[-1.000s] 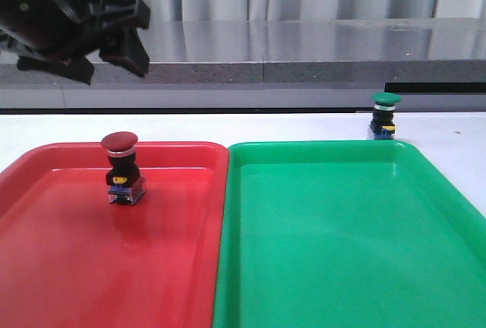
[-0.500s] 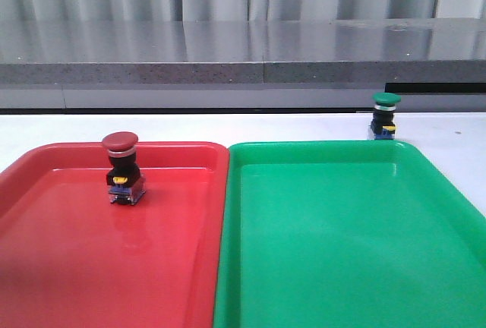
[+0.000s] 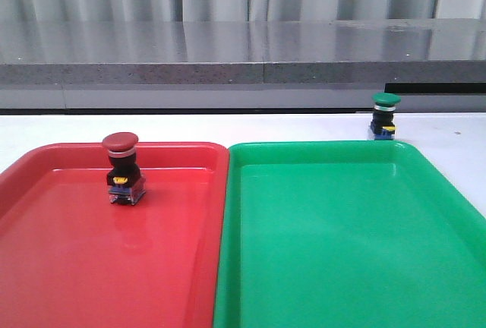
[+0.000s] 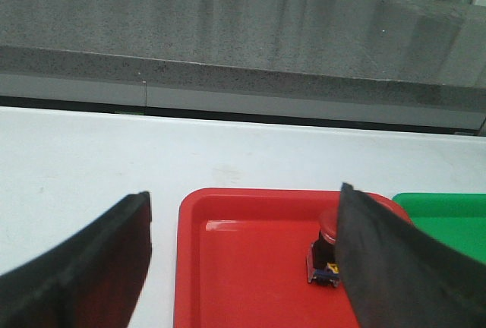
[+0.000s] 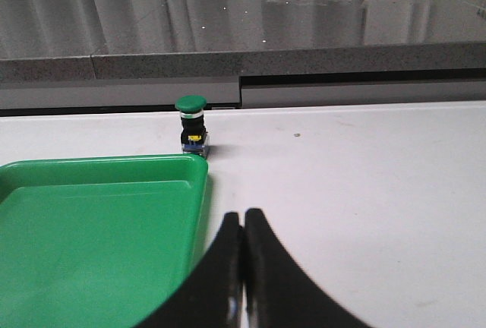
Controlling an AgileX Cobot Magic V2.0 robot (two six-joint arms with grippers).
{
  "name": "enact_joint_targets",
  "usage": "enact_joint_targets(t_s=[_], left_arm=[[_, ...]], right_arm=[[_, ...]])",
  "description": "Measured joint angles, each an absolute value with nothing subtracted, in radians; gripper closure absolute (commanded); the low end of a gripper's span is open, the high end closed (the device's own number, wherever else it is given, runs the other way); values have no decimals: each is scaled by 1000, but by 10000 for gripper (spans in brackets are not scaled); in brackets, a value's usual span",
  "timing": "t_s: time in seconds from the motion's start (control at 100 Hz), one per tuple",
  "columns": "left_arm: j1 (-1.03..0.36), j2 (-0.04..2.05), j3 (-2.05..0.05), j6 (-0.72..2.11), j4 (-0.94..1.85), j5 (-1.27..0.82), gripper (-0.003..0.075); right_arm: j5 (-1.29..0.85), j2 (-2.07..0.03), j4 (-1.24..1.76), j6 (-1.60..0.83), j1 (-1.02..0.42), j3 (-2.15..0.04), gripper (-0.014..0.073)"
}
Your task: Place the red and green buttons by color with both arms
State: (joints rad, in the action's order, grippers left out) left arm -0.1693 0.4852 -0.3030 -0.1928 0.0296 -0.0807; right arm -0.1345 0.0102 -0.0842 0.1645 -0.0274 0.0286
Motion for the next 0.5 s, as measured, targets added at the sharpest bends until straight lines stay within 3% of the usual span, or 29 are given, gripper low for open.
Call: enact_joint_targets(t_s=[0.21, 0.5], left_arm=[[-167, 326, -196, -193, 36, -81, 236], [-167, 308, -156, -193, 36, -81, 236]], right_arm=[[-134, 10, -84, 165, -27, 29, 661], [-134, 10, -84, 165, -27, 29, 661]])
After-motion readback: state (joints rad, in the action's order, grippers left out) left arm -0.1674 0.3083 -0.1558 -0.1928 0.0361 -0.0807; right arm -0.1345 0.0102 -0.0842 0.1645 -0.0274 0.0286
